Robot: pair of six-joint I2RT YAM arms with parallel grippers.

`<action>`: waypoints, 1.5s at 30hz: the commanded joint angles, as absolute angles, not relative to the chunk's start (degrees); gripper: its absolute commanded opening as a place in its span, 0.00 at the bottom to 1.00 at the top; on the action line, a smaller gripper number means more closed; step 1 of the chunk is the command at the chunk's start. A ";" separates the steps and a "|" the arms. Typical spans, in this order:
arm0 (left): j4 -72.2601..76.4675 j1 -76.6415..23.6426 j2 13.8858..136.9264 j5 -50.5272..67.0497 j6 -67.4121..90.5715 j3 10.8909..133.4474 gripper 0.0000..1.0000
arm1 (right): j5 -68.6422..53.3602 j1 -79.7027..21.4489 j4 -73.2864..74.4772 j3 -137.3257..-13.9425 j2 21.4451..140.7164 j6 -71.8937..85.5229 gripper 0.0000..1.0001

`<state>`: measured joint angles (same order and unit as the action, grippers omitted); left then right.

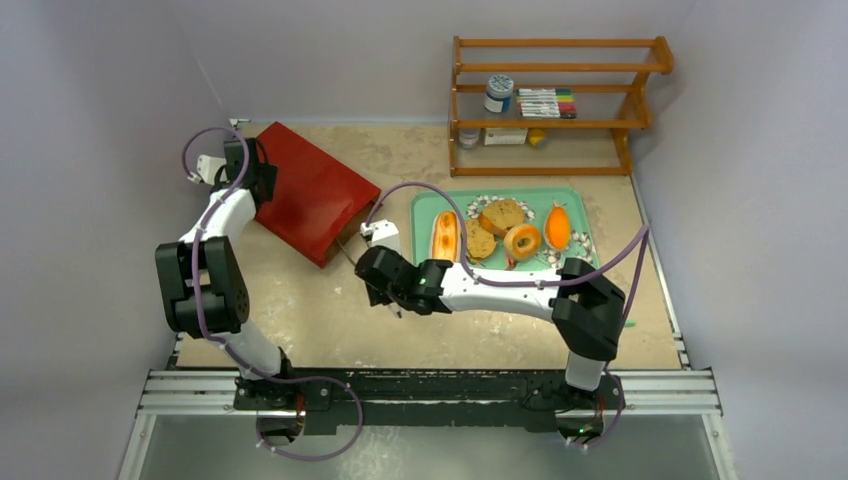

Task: Take the fake bread out of the paper bag
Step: Place the clamp at the center of the board.

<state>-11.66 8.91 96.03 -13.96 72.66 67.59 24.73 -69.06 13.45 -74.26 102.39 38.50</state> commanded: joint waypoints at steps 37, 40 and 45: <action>-10.93 8.75 86.99 -14.58 69.99 63.19 0.37 | 26.08 -62.40 -9.74 -90.20 124.74 29.35 0.39; -11.09 8.78 86.08 -14.76 69.83 62.51 0.37 | 24.76 -62.40 -6.46 -93.84 127.70 29.18 0.48; -11.47 8.72 84.91 -14.86 69.83 61.05 0.38 | 23.24 -62.41 -4.41 -93.02 126.77 29.31 0.63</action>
